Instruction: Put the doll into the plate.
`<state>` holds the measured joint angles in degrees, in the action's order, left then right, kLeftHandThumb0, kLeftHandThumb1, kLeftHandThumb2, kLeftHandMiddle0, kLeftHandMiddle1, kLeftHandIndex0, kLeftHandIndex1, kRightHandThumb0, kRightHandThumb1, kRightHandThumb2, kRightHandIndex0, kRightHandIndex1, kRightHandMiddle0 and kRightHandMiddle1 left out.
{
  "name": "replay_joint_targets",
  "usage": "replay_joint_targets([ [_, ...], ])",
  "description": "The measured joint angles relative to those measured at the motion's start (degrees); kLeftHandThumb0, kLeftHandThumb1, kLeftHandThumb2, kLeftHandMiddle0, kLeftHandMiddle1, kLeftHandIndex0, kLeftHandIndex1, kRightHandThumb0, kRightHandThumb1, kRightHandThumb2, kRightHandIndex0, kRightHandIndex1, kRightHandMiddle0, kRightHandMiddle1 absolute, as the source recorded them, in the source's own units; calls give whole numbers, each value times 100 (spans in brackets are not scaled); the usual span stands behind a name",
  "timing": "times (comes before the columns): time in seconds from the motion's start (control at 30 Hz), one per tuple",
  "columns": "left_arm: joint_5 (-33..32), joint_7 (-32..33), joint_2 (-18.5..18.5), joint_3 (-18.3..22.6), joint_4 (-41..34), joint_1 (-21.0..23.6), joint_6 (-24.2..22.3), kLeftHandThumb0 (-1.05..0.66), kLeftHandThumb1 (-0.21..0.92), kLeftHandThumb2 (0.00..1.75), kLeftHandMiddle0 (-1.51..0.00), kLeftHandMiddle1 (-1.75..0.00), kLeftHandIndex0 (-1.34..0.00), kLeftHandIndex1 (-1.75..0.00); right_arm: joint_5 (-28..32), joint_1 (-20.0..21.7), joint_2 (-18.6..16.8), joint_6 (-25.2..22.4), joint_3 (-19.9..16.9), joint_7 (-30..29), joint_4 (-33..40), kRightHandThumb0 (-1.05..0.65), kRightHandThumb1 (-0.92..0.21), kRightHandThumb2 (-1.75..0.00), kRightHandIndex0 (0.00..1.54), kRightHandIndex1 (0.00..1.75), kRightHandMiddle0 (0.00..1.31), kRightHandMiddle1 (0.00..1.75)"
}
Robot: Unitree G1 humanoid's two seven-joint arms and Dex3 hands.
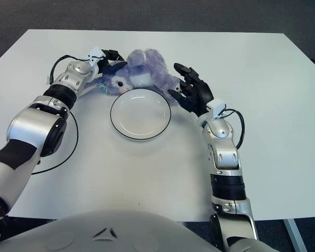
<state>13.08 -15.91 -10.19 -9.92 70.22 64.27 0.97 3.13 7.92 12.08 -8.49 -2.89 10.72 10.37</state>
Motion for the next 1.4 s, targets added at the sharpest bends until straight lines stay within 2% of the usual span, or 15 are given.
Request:
replay_joint_targets([
  [0.27,-18,0,16,24,3,0,0,-37,86,30,-64,-175,-54,-142,-603,59,45,323,155,-295,-689,-55,-92,-10,35,0,27,16],
  [0.57,-39,-6,16,66,3,-1,14,-37,86,32,-64,-175,-53,-143,-733,79,-6,571,170,-547,-1133,-57,-92,-8,35,0,30,15],
  [1.0,-88,-103,23,120,-3,-1,37,-37,85,34,-63,-175,-53,-144,-939,285,-224,178,189,-1052,-1171,-53,-90,0,33,0,38,13],
  [1.4,-125,-212,31,153,-9,-3,124,-37,85,35,-63,-175,-52,-144,-1057,583,-344,148,219,-1375,-1528,-55,-89,0,35,1,40,11],
])
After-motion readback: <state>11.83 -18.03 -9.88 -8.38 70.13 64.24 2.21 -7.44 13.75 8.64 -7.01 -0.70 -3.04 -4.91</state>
